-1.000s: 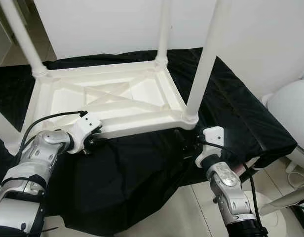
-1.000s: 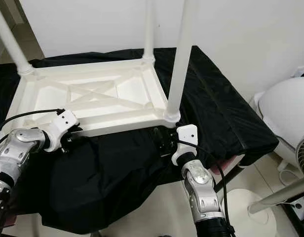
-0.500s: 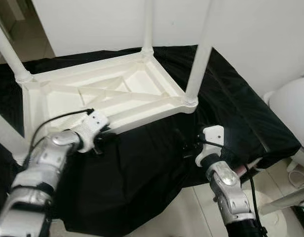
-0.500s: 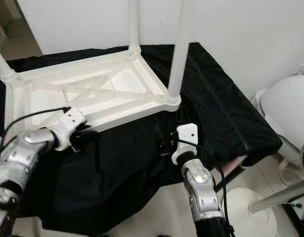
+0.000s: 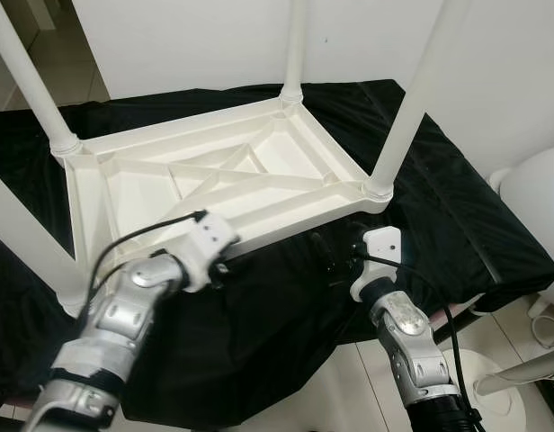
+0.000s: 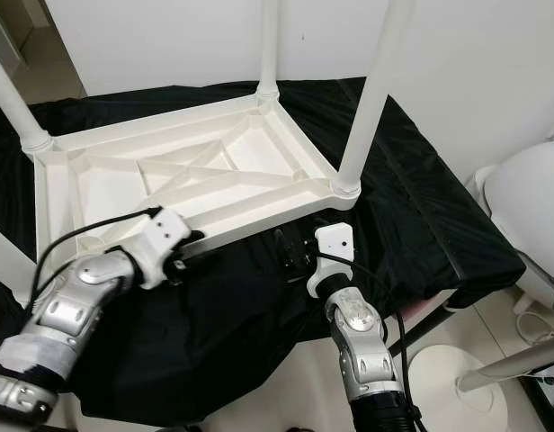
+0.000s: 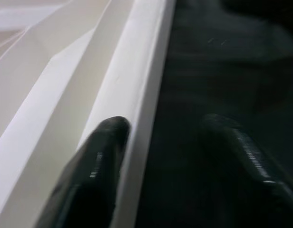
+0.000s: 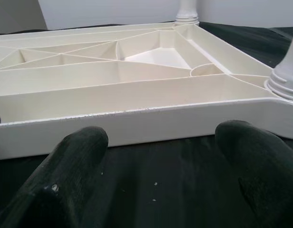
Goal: Building children table
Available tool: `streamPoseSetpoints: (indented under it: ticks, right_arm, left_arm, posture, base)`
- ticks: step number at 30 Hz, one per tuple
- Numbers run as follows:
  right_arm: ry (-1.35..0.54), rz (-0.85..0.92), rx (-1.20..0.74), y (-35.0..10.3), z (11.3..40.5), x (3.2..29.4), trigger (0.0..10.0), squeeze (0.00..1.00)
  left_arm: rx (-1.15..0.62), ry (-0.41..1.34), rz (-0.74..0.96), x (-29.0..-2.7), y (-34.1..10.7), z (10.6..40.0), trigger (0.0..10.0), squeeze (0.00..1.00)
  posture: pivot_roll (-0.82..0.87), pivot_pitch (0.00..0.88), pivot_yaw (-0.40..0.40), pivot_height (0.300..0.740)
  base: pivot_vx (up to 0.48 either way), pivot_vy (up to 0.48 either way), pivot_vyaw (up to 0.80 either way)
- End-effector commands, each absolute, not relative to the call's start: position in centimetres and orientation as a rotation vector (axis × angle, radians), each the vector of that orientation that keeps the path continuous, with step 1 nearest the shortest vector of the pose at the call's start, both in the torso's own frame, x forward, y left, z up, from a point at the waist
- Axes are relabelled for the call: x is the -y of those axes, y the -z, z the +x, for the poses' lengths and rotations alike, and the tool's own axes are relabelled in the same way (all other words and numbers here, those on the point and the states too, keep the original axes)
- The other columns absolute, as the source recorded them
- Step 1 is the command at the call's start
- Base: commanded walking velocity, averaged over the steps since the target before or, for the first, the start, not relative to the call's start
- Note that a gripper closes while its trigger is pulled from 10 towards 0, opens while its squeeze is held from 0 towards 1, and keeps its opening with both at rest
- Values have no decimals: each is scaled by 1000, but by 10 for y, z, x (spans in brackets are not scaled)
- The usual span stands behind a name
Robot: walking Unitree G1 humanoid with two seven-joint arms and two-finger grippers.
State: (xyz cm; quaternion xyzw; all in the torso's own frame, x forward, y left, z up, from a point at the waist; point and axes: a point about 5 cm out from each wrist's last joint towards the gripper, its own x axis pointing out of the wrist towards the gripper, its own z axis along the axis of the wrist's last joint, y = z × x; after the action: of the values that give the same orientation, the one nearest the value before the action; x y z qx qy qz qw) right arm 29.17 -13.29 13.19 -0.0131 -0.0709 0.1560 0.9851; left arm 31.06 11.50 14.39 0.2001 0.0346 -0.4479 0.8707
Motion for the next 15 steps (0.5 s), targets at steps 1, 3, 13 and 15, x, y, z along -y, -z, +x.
streamPoseSetpoints:
  ticks: [1, 3, 13, 15]
  right_arm:
    - [-312, -26, 135, -129, 292, 133, 10000, 0]
    - [-310, -24, 136, -129, 292, 131, 10000, 0]
    - [-301, -16, 145, -129, 292, 129, 10000, 0]
    - [-294, -17, 149, -129, 293, 130, 10000, 0]
  left_arm:
    - [-115, 1069, 429, -109, -138, 301, 10000, 1000]
    - [-121, 1061, 436, -108, -138, 300, 10000, 0]
    - [-33, 996, 354, -115, -159, 300, 10000, 0]
    - [47, 1015, 298, -122, -170, 292, 10000, 0]
  posture:
    - [23, 99, 28, 740]
    - [22, 99, 31, 740]
    - [23, 97, 36, 740]
    - [27, 94, 36, 740]
  base:
    - [0, 0, 0]
    - [0, 0, 0]
    - [0, 0, 0]
    - [0, 0, 0]
